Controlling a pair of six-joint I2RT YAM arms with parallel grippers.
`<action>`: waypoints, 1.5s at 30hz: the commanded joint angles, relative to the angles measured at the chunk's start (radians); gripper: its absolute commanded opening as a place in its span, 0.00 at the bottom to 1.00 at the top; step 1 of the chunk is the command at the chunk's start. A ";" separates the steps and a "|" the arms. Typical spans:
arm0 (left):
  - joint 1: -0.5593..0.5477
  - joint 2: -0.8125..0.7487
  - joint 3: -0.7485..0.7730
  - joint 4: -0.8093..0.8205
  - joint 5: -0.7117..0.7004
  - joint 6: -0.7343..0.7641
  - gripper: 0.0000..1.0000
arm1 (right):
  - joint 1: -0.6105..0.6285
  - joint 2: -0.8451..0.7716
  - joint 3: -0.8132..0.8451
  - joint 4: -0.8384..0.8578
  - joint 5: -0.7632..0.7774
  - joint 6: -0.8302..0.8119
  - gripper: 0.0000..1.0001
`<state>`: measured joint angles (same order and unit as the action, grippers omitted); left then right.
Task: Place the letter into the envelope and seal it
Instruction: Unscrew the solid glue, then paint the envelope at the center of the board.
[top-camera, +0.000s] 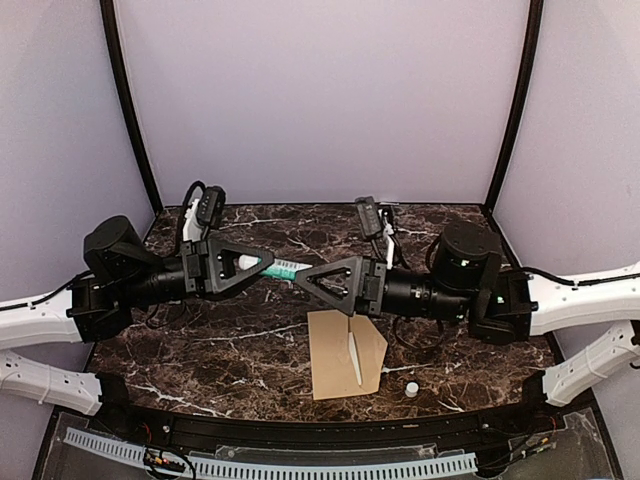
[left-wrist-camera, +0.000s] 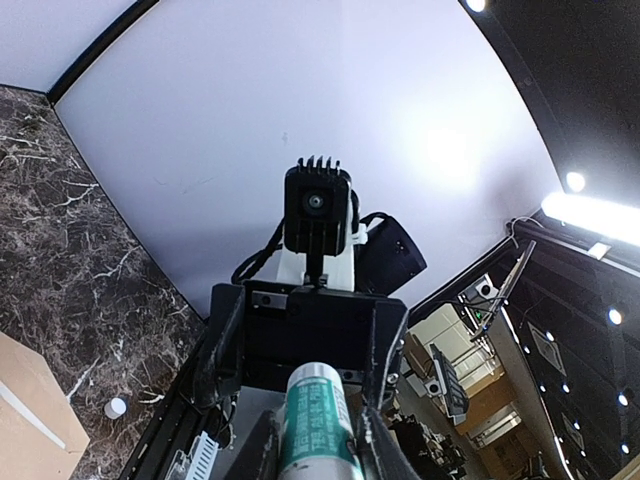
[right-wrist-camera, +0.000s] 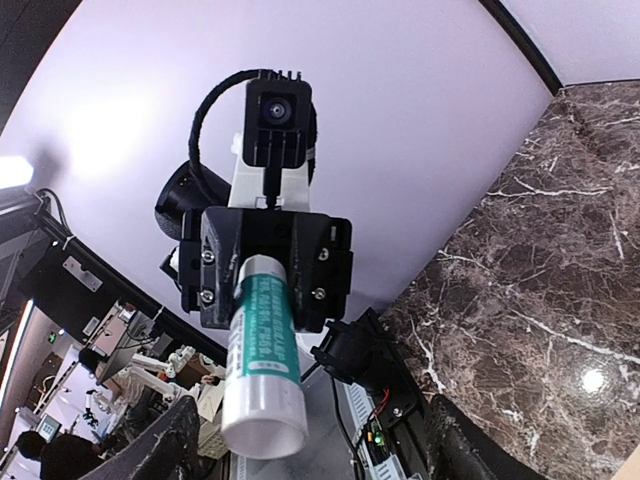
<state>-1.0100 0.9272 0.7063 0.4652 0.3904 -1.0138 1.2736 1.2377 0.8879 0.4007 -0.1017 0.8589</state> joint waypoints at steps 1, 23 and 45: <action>0.002 -0.017 -0.018 0.053 -0.012 0.009 0.00 | 0.019 0.034 0.048 0.131 -0.018 0.021 0.72; 0.002 0.002 -0.021 0.077 0.018 0.003 0.00 | 0.027 0.127 0.131 0.155 -0.041 0.032 0.31; 0.002 0.015 -0.037 0.074 0.045 -0.002 0.00 | 0.027 0.141 0.140 0.133 0.004 0.032 0.12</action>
<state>-1.0058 0.9325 0.6846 0.5297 0.4053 -1.0157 1.2919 1.3766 0.9985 0.5091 -0.1265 0.8959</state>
